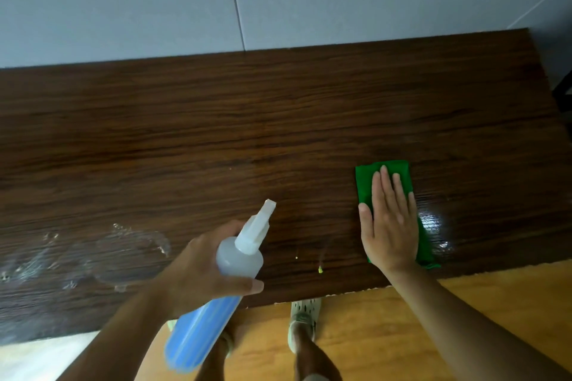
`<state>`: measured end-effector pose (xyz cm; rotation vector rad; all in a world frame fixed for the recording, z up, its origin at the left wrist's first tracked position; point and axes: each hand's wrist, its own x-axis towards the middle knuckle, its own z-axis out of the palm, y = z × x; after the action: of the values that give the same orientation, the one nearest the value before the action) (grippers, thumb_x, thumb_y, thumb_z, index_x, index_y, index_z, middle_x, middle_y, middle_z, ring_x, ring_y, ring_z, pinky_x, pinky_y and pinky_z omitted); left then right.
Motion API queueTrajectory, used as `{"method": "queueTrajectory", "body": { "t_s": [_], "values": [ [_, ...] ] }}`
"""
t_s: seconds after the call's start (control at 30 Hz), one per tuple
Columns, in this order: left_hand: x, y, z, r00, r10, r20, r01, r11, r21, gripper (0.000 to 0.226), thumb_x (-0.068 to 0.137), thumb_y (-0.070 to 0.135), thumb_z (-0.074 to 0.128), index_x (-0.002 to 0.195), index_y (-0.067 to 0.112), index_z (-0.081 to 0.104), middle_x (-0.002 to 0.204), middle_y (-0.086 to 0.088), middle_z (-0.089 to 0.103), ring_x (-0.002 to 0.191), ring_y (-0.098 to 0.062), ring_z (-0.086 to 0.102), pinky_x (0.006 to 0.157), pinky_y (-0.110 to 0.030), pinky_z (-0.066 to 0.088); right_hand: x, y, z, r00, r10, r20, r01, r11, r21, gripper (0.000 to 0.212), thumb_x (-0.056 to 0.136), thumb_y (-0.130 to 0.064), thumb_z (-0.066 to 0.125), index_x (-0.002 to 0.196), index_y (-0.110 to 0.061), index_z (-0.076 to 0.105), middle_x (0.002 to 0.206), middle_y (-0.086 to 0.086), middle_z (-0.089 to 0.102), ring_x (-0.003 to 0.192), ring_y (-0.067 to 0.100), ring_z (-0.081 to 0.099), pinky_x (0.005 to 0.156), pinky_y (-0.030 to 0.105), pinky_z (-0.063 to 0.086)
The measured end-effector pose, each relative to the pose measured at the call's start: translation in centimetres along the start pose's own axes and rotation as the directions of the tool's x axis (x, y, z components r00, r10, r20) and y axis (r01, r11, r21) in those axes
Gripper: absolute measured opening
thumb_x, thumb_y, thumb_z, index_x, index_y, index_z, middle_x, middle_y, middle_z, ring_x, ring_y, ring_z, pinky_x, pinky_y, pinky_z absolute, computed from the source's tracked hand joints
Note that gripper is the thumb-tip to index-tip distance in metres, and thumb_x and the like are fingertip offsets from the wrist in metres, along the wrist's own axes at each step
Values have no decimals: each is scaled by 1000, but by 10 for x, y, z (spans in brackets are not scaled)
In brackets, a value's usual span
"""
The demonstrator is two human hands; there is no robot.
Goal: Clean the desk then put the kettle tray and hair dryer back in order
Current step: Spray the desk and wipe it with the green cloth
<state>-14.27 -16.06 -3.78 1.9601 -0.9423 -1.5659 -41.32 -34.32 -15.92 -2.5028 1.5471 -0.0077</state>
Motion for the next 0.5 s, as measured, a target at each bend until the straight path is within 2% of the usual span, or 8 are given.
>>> {"method": "queueTrajectory", "body": {
  "t_s": [0.1,0.17,0.27,0.33,0.5],
  "values": [
    [0,-10,-8,1000,18,9,-19,999,40,78,51,56,88,121,40,57,108,16,65,102,-12,62,79,-27,57,-27,-19,5,1000,31,-3,-31,1000,7,66,106,-48,12,159,-9,23,167,8,21,155,26,16,123,55,22],
    [1,-18,-15,999,48,10,-48,997,53,77,49,62,84,118,42,56,106,17,64,101,-10,62,77,-25,57,-48,-40,10,997,73,1,-73,997,11,67,106,-49,12,159,-9,22,167,9,20,155,27,15,124,55,20],
    [-2,-31,-27,998,50,27,-52,997,57,70,57,49,92,117,40,55,107,16,63,101,-15,62,72,-20,53,-76,-85,20,989,145,14,-145,989,11,67,106,-49,16,159,-8,20,167,9,18,156,28,14,125,53,18],
    [-4,-39,-34,998,56,39,-58,996,66,69,57,48,91,116,39,55,108,16,62,101,-15,61,73,-18,51,-84,-115,27,979,202,16,-203,979,13,67,106,-49,19,159,-8,21,167,10,17,156,29,14,125,53,17],
    [-20,-68,-60,997,60,47,-62,997,48,69,56,44,92,116,40,58,103,19,64,101,-8,61,75,-16,47,-46,-167,32,947,320,3,-320,947,45,71,106,-54,16,159,-8,17,168,10,16,156,29,12,123,56,20]
  ]
}}
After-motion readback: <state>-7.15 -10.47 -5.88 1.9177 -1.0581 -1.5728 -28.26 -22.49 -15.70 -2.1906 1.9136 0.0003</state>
